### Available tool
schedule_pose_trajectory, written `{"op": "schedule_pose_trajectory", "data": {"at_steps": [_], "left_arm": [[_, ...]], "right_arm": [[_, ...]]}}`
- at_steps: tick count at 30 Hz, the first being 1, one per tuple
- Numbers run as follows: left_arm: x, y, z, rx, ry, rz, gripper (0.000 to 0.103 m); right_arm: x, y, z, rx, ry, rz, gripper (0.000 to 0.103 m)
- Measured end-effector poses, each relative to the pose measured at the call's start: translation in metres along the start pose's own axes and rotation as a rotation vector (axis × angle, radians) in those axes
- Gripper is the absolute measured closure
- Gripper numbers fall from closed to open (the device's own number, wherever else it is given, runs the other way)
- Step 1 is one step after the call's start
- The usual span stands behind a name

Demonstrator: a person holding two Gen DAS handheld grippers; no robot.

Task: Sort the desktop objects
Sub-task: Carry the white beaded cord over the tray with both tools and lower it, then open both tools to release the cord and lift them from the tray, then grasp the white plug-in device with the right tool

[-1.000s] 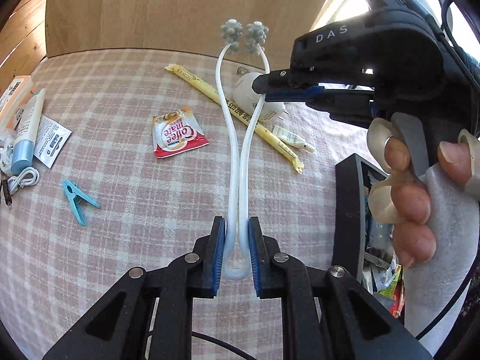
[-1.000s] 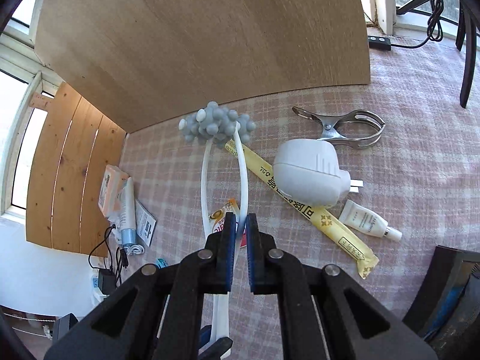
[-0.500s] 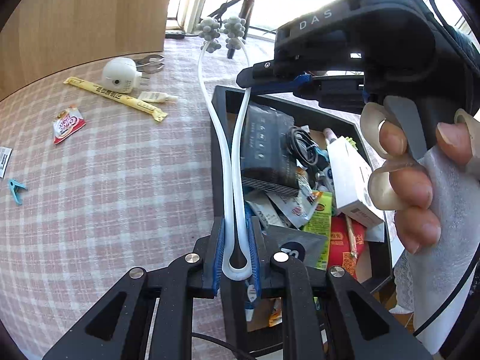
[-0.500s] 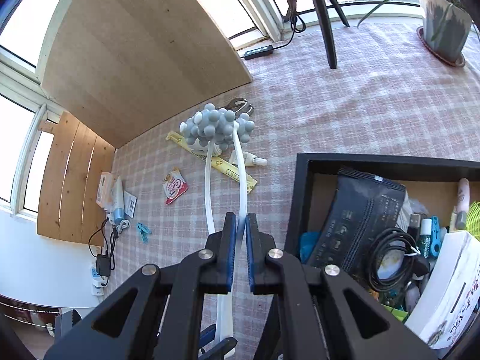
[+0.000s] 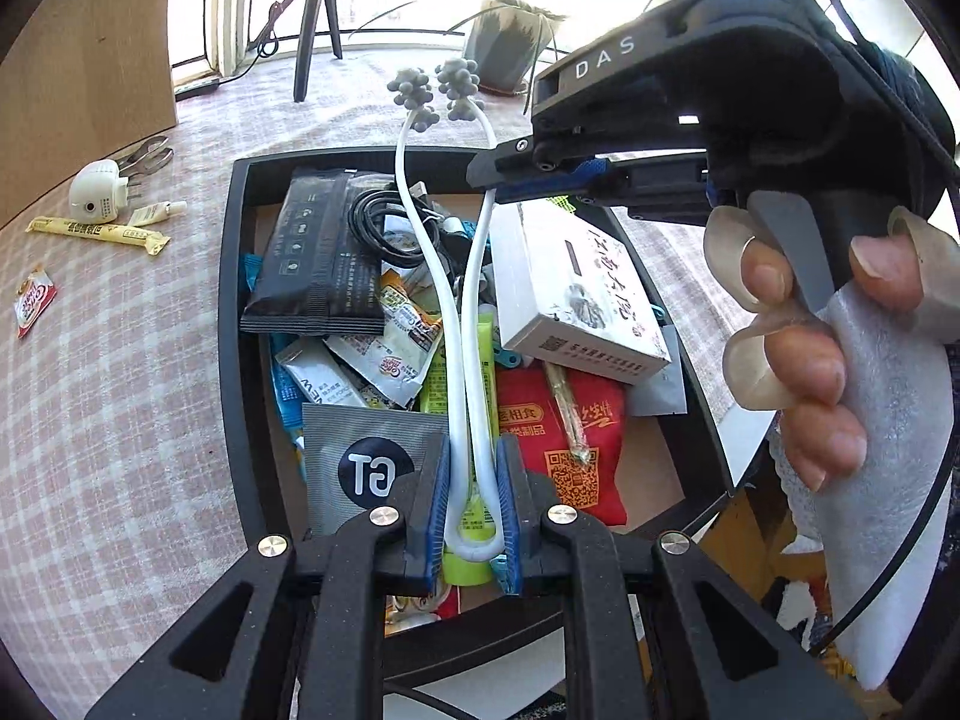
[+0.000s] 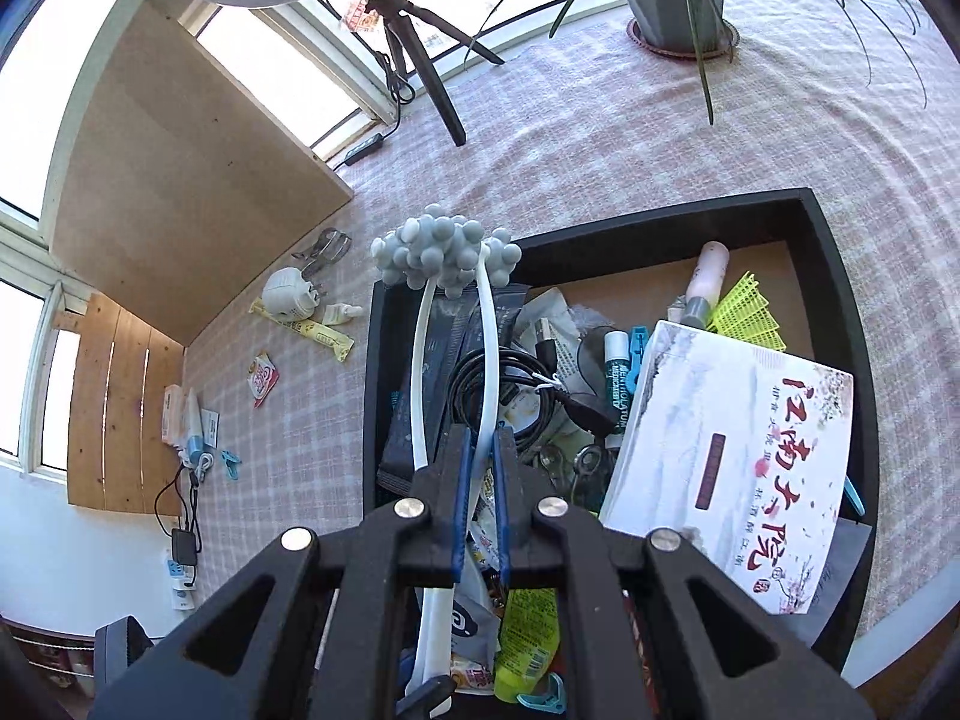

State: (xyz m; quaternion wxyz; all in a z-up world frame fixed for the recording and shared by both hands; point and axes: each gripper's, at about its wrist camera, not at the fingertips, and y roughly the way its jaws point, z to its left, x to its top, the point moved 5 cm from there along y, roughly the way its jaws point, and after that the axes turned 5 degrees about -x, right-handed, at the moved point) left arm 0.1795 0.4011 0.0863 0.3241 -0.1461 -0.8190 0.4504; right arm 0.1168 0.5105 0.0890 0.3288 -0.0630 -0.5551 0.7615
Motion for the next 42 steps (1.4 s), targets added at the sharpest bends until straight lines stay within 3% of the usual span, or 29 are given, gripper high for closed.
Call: {"op": "schedule_pose_trajectory", "data": {"at_steps": [1,3,6,17,30,37,42], "left_arm": [[0.001,-0.002,-0.002,0.014,0.000,-0.008,0.088],[0.003,-0.006,-0.001,0.025,-0.013,-0.025,0.072],[0.006,-0.011,0.006,0.050,-0.020,-0.046,0.072],[0.011,-0.027,0.054,0.101,-0.116,-0.064,0.072],[0.024,-0.061,0.155,0.205,-0.281,-0.101,0.067],[0.039,-0.083,0.227,0.252,-0.376,-0.160,0.064],[0.053,-0.082,0.268,0.204,-0.453,-0.187,0.053]], "right_arm": [[-0.001,-0.001,-0.002,0.000,-0.004,0.004,0.095],[-0.001,-0.005,-0.008,-0.026,0.000,-0.001,0.093],[-0.001,-0.009,-0.010,-0.018,-0.005,-0.008,0.080],[0.003,0.002,0.024,0.005,-0.059,0.022,0.074],[0.023,0.028,0.106,0.041,-0.197,0.053,0.059],[0.041,0.052,0.159,0.050,-0.296,0.063,0.051],[0.058,0.079,0.187,0.055,-0.330,0.087,0.044]]}}
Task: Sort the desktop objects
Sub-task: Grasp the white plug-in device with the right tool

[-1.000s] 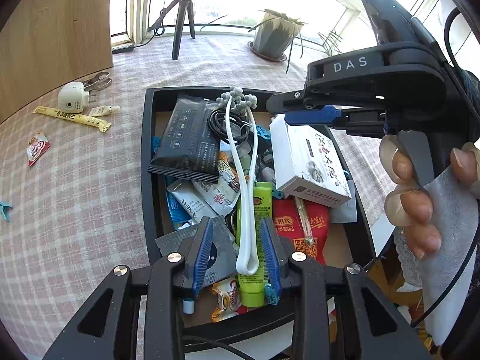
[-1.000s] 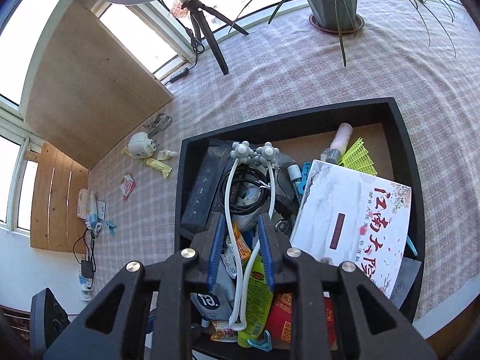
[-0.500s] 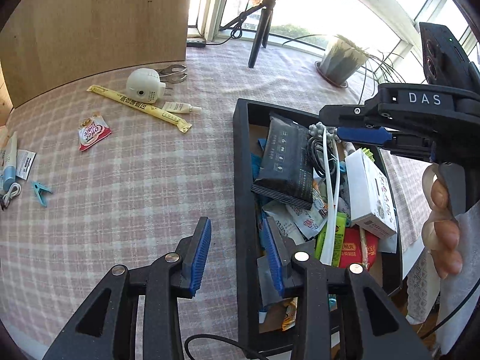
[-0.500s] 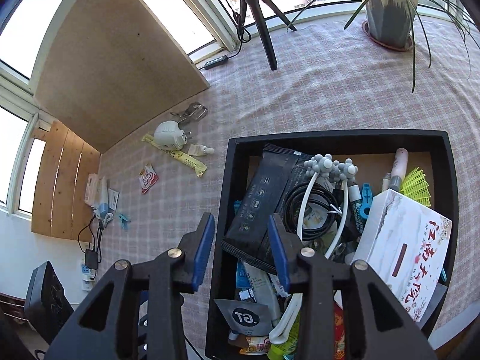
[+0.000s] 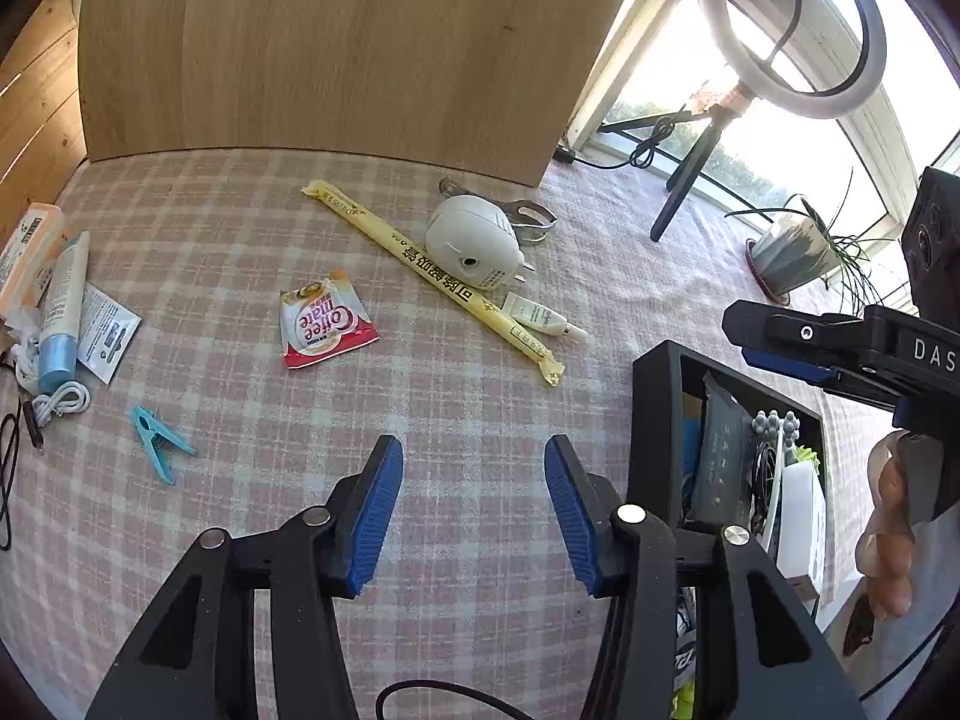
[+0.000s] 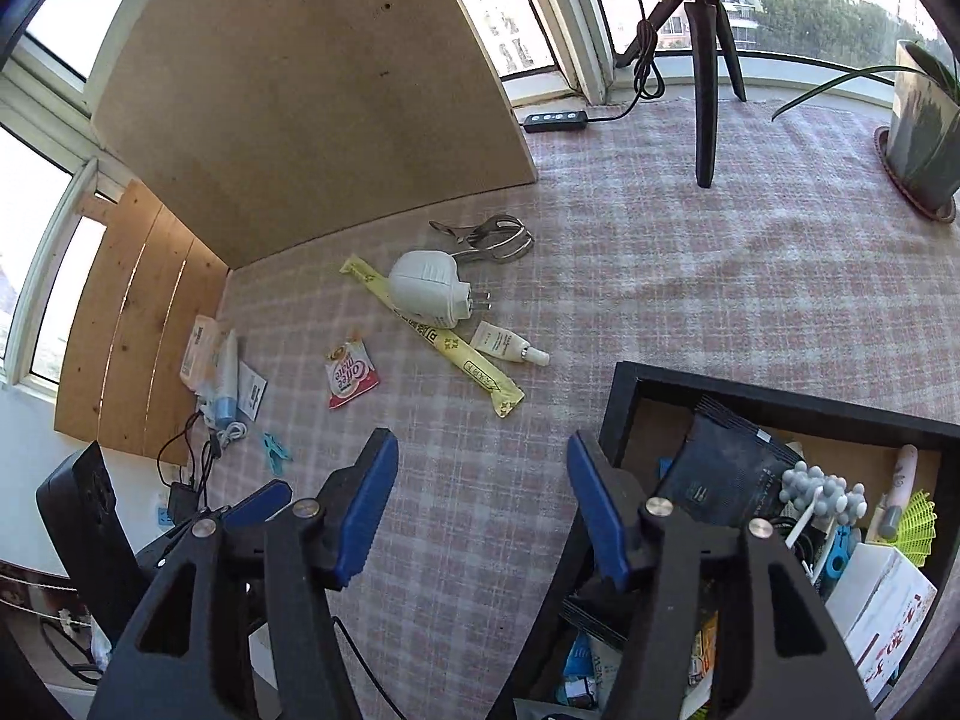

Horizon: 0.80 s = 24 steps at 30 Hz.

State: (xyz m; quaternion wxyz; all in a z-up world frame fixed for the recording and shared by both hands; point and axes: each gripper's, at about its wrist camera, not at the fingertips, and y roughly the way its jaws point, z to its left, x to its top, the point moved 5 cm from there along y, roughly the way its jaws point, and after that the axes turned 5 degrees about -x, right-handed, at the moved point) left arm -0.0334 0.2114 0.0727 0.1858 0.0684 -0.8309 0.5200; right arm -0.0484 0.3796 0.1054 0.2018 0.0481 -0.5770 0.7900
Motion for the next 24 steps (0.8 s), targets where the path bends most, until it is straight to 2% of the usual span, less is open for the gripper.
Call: {"op": "schedule_pose_trajectory", "data": {"at_steps": [4,11,16,24], "left_arm": [[0.021,0.020,0.005,-0.004,-0.004,0.008,0.050],[0.060,0.061,0.006,0.030,0.063,0.006,0.045],[0.077,0.092,0.009,0.013,0.048,0.033,0.044],[0.096,0.119,0.005,0.048,0.144,0.005,0.042]], "right_arm": [[0.026,0.028,0.010,0.021,-0.011,0.028,0.043],[0.064,0.088,0.021,0.086,0.020,0.114,0.043],[0.079,0.121,0.027,0.101,0.033,0.152,0.043],[0.092,0.153,0.034,0.131,0.069,0.198,0.043]]}}
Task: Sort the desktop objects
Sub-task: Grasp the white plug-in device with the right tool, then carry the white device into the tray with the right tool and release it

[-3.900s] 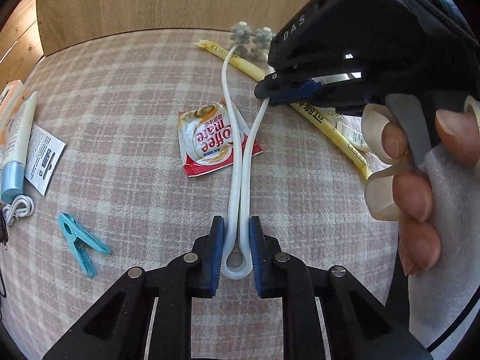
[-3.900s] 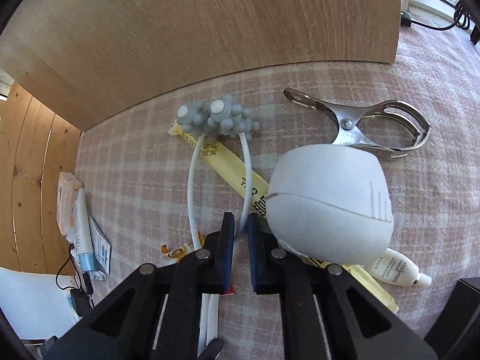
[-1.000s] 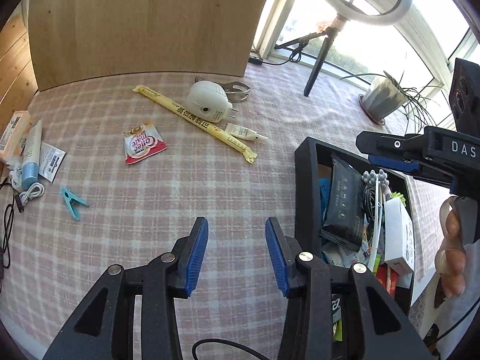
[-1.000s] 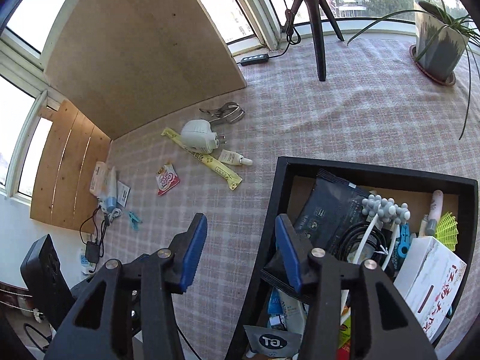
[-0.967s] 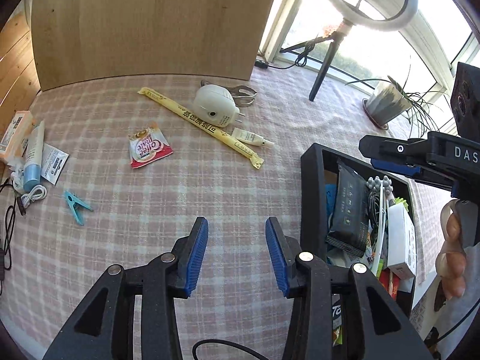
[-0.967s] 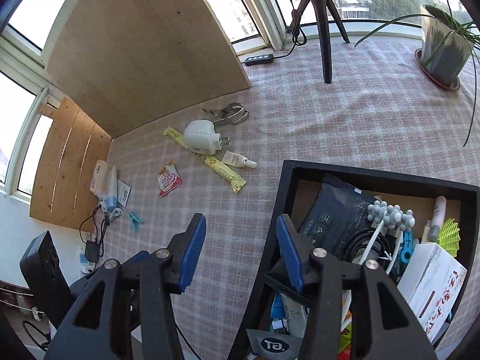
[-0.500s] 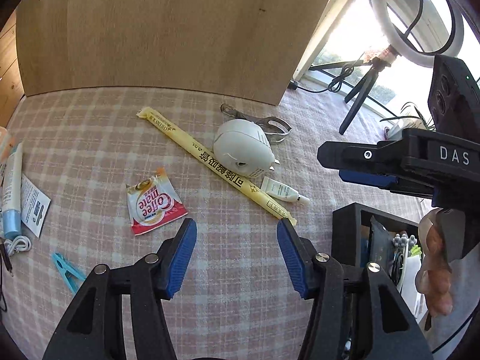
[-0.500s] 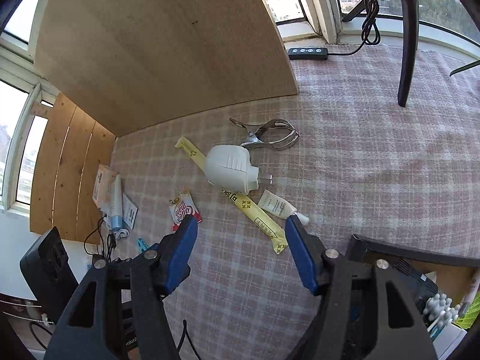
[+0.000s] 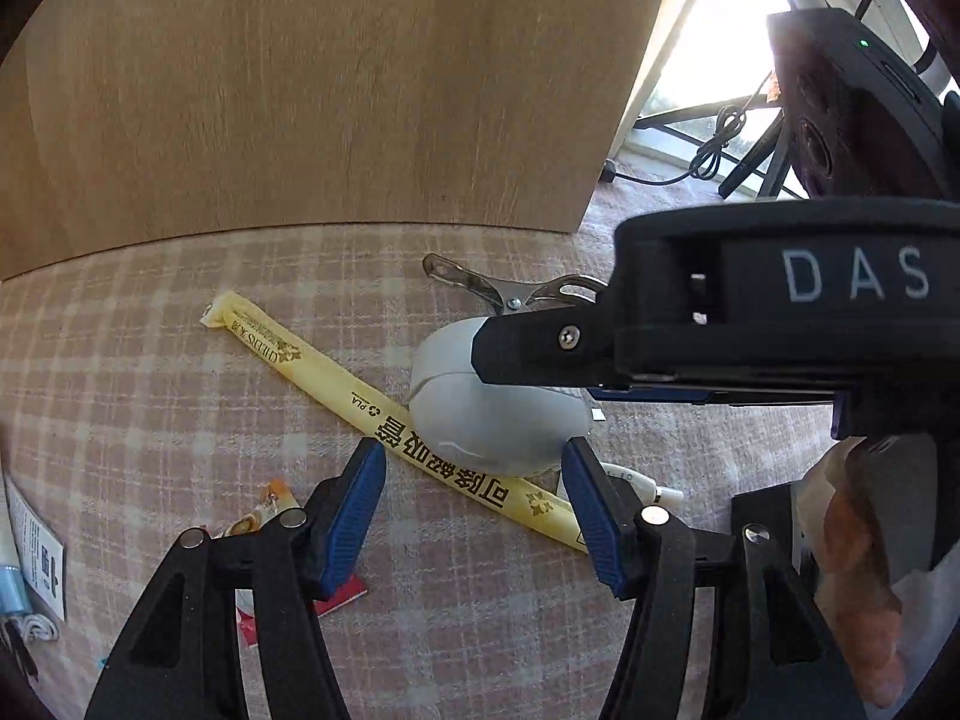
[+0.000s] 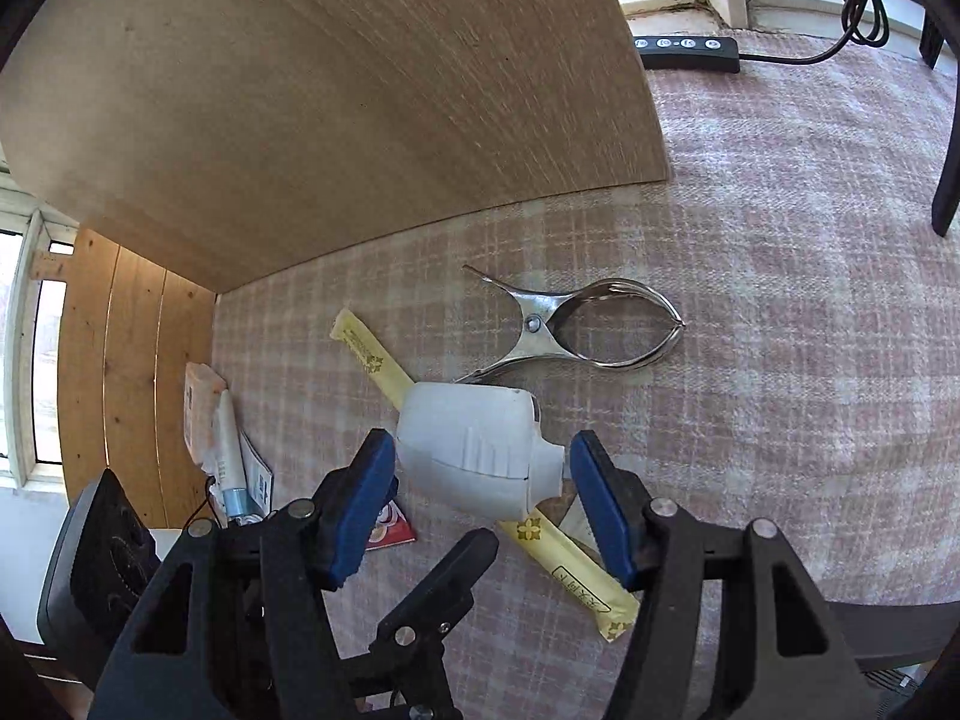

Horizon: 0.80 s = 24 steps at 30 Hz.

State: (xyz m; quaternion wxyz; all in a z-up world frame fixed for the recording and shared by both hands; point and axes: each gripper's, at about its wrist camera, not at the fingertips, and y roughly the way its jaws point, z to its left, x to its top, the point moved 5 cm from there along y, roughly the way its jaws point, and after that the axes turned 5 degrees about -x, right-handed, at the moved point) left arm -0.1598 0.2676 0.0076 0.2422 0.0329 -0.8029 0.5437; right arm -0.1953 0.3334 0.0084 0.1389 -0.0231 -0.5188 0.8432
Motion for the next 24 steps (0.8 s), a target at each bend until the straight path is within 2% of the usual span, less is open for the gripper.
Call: {"op": "schedule_pose_trajectory", "data": {"at_steps": [5,7,12,18,24], "left_arm": [[0.006,0.010,0.000,-0.049,-0.003,-0.011,0.041],[0.008,0.014,0.001,-0.061,-0.009,-0.016,0.038],[0.014,0.020,0.012,-0.121,-0.059,-0.020,0.038],[0.013,0.016,0.010,-0.121,-0.049,-0.031,0.038],[0.012,-0.001,-0.007,-0.135,-0.035,-0.038,0.038]], "right_arm": [[0.005,0.011,0.002,-0.011,-0.008,0.003,0.038],[0.007,0.013,0.004,-0.005,-0.012,0.002,0.038],[0.009,0.025,0.005,0.022,0.008,0.029,0.038],[0.004,0.024,0.008,0.030,0.002,0.027,0.039],[-0.007,0.002,0.004,0.053,0.021,0.012,0.039]]}}
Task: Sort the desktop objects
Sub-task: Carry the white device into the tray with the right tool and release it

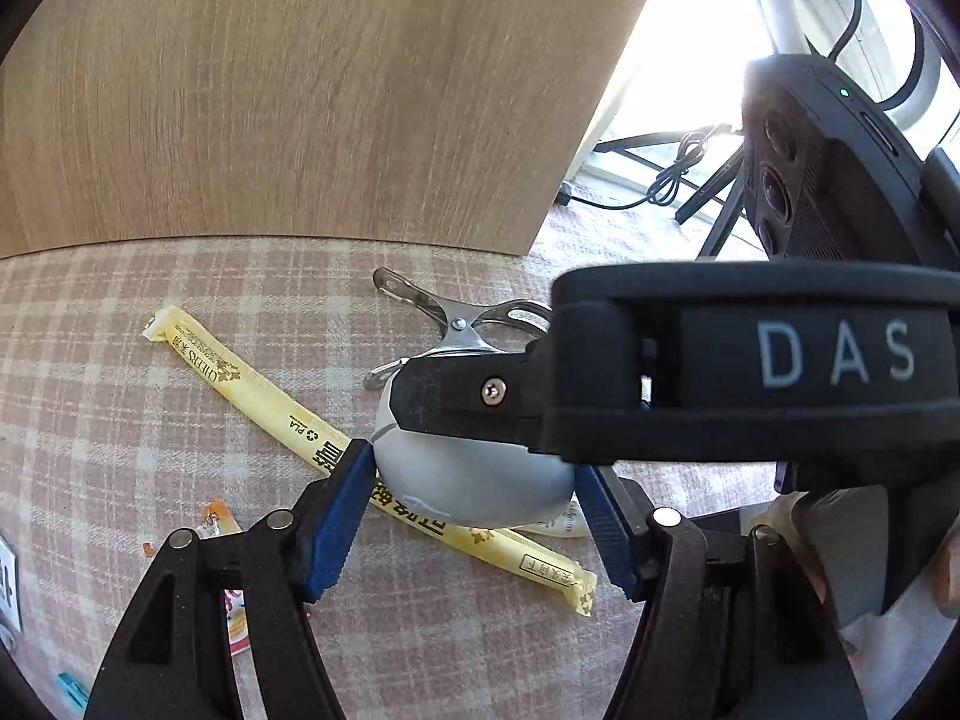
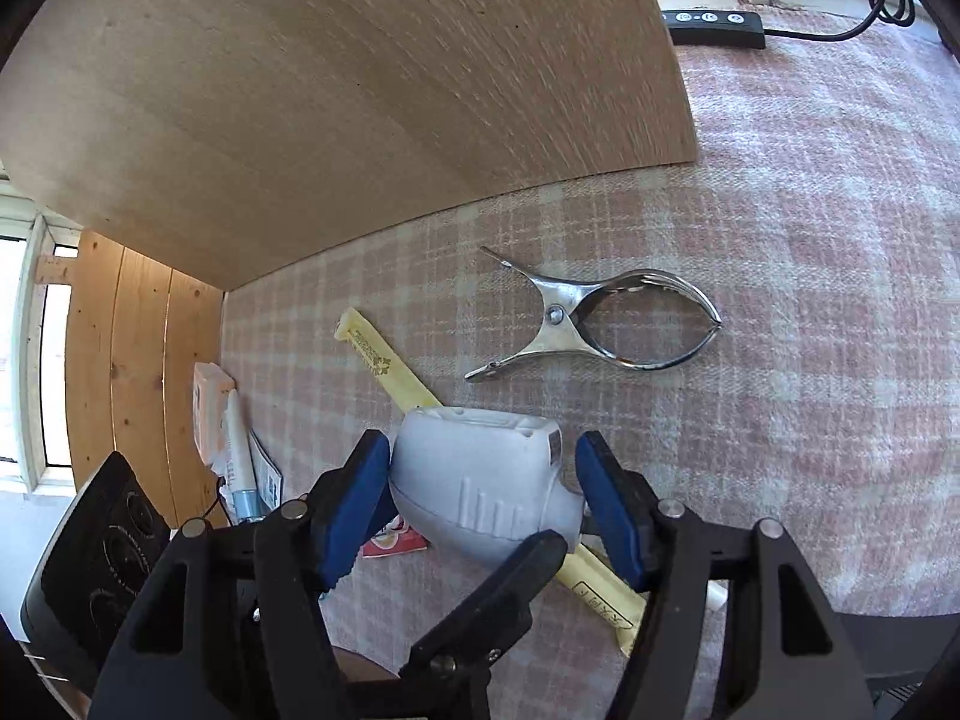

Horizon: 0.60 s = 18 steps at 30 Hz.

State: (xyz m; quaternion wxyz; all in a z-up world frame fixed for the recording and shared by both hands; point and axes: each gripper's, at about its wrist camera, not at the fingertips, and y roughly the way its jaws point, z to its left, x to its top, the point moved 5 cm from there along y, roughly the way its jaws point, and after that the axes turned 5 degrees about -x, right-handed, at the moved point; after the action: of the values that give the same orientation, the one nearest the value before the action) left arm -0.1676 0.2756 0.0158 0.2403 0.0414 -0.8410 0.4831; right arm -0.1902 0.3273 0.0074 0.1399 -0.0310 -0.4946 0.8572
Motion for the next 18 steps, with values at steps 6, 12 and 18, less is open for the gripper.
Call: {"op": "schedule_pose_trajectory", "data": {"at_steps": [6,12,18], "left_arm": [[-0.004,-0.024,-0.041,-0.032,0.044,-0.014,0.040],[-0.024,-0.041,-0.097,-0.056,0.127,-0.006,0.040],[-0.052,-0.054,-0.180,-0.118,0.241,0.013,0.041]], "right_arm": [[-0.023,-0.045,-0.007,0.017,-0.010,-0.033,0.043],[-0.055,-0.096,-0.031,-0.007,-0.007,-0.089,0.043],[-0.093,-0.157,-0.074,-0.022,0.035,-0.141,0.043]]}}
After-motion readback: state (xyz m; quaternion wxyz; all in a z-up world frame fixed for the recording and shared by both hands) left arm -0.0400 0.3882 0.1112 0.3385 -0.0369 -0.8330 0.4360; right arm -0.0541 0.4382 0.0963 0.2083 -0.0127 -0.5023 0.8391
